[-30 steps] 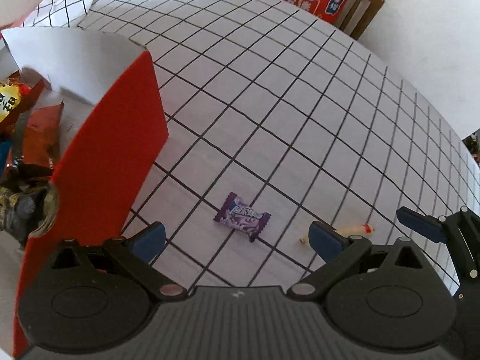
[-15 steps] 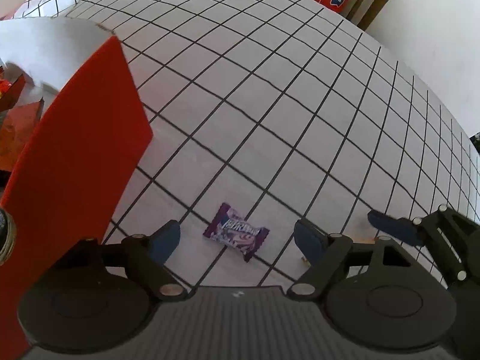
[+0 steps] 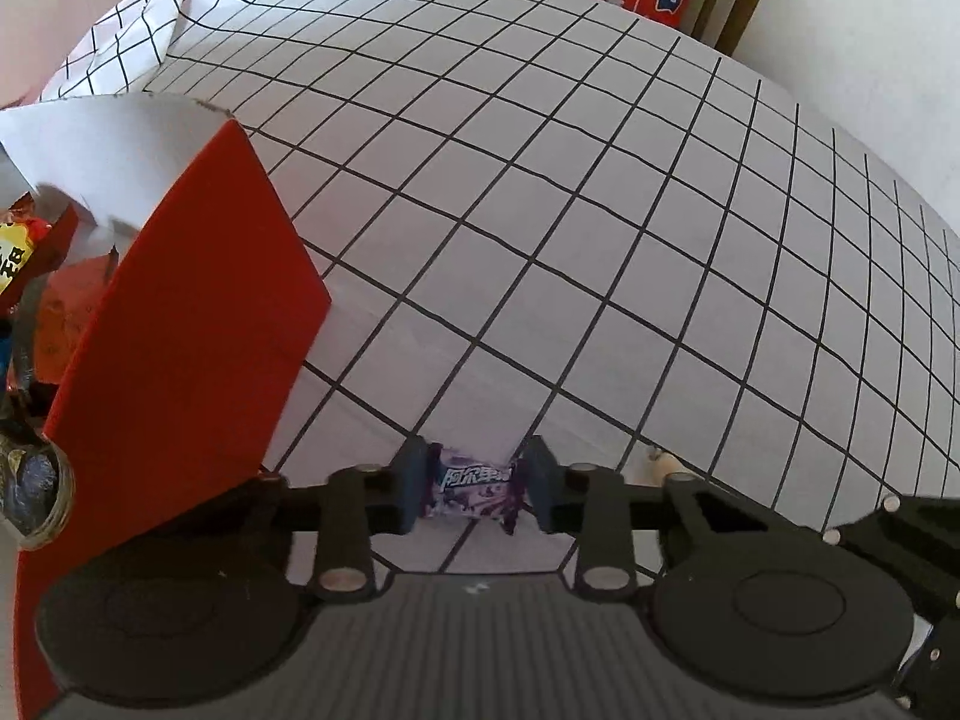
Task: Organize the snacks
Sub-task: 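Grasp the purple candy with left gripper while right gripper grasps the wooden stick, then carry the purple candy and wooden stick over the box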
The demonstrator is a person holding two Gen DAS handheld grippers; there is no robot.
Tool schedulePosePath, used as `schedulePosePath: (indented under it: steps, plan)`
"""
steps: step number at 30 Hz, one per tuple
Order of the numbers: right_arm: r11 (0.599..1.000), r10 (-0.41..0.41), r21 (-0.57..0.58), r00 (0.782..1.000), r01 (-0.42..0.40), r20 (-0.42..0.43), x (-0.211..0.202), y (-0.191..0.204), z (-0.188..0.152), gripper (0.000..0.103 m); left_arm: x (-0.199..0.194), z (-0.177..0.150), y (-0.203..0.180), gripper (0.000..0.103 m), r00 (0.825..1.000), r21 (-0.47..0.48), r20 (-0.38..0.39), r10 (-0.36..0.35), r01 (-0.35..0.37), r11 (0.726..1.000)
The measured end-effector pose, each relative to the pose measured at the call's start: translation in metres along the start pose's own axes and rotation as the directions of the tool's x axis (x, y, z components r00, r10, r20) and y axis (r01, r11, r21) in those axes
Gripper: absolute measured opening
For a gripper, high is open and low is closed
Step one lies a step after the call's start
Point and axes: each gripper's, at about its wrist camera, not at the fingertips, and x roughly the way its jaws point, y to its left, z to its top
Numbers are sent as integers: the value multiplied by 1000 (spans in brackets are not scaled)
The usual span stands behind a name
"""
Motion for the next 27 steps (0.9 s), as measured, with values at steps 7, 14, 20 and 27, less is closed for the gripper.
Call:
schedulePosePath:
  steps: [7, 14, 20, 27]
  plan:
    - [984, -31, 177, 1000, 29, 5, -8, 0, -11, 9, -3, -8, 7, 23, 999, -5, -8, -37, 37, 999]
    - [919, -29, 393, 999, 18, 23, -26, -5, -29, 9, -12, -23, 15, 23, 997, -8, -30, -77, 76, 997]
    - [880, -22, 475, 999, -2, 44, -51, 6, -41, 9, -33, -39, 25, 23, 992, -7, -38, -121, 121, 993]
    - [839, -34, 544, 997, -13, 75, -79, 27, -42, 9, -67, -56, 37, 23, 989, 20, -23, -146, 146, 989]
